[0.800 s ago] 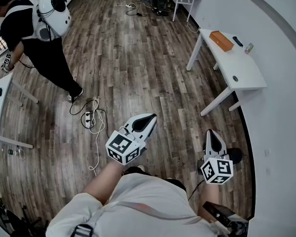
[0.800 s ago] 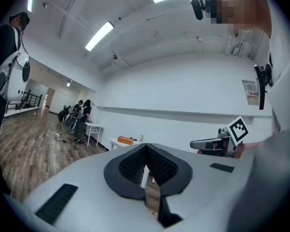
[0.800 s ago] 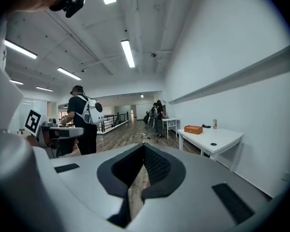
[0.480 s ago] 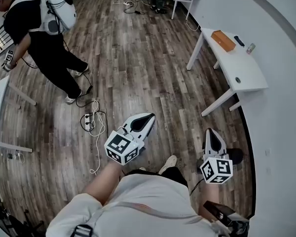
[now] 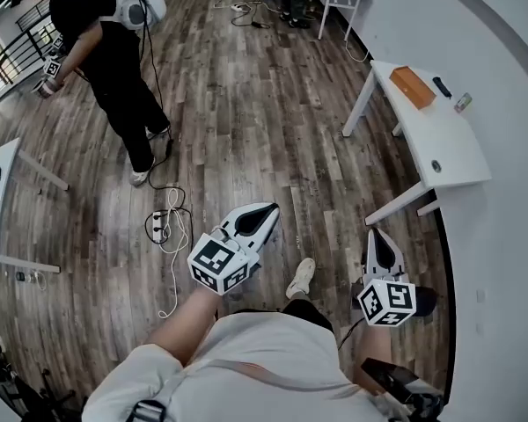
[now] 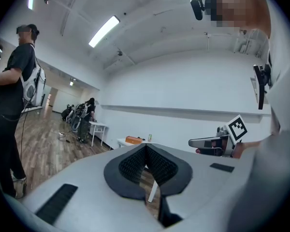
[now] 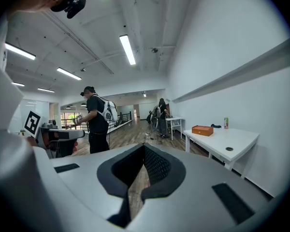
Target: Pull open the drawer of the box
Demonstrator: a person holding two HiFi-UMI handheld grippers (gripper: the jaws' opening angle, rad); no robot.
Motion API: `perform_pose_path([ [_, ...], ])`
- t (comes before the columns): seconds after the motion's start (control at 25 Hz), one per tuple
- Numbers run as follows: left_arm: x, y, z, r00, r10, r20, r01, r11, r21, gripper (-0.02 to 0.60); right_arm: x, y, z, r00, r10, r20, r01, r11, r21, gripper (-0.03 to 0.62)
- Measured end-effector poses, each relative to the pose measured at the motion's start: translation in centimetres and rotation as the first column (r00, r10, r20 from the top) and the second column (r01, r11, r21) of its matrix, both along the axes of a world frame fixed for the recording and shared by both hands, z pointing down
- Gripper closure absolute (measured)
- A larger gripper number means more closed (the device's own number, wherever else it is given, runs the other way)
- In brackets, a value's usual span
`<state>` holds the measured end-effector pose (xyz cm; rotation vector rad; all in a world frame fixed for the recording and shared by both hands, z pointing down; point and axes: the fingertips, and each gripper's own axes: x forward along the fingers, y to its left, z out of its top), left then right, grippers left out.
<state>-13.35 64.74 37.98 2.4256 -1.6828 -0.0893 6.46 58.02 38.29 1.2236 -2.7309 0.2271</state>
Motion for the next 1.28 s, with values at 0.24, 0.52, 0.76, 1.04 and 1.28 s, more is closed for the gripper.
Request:
perform_pose_path([
  [0.24,-0.7,-8.4,-0.5,0.998,-0.054,0.021,0.054,0.999,-0.002,0.572,-0.2,-9.2,0.1,0.999,-0.035,0.02,0.035,0.999,-0.009,0.591],
  [0.52,0.3,-20.7,-0.8,0.994,-0.105,0.033,0.105,0.994,-0.007,0.572,0.6,-22.1,-0.3,0.996,-0.08,0.029,0.08,0.997,-0.011,0.591],
  [0.76,1.6,-28.4,-1.6,0.993,-0.11,0.038,0.109,0.994,0.007,0.572,1.4,-29.3,-0.3,0.995,-0.097,0.03,0.097,0.995,-0.014,0.591],
  [1.04,2.4,-34.5,-1.0,0.997,-0.07,0.038,0.071,0.997,-0.005,0.572,1.9,-34.6,0.5,0.997,-0.07,0.035,0.071,0.997,-0.027,0.591],
  [1.28,1.8,-40.8,0.1,0.999,-0.014,0.032,0.014,1.0,-0.016,0.572,1.4,-39.6,1.5,1.0,-0.02,0.02,0.021,0.999,-0.038,0.591],
])
